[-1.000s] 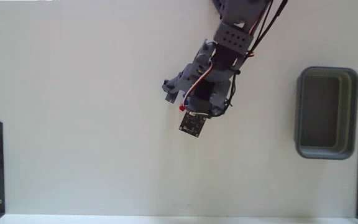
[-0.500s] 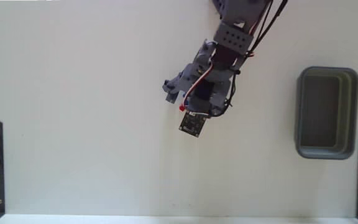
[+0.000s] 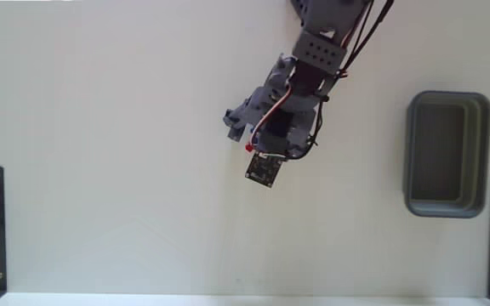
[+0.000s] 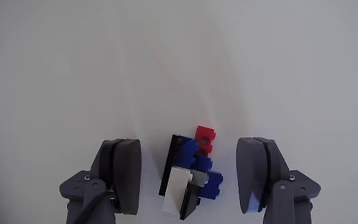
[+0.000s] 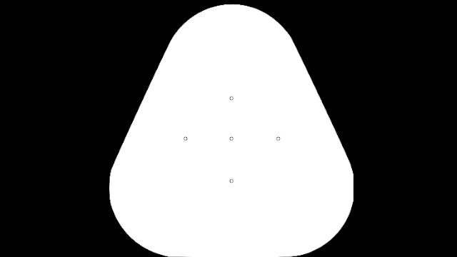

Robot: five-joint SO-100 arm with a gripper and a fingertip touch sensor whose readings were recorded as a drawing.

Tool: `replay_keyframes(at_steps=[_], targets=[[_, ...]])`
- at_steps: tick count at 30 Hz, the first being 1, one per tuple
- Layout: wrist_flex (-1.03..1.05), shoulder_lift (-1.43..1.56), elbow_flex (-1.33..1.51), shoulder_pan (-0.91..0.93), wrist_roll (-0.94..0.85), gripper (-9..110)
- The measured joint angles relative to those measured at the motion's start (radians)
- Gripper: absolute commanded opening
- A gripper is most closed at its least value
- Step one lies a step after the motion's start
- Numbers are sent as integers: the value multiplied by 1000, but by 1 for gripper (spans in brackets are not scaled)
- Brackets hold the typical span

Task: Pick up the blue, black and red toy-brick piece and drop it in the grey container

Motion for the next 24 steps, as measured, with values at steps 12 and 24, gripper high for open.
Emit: replay_keyframes(at_steps=[12, 24], targets=[[0, 0, 0, 0, 0, 89], [0, 0, 0, 0, 0, 85]])
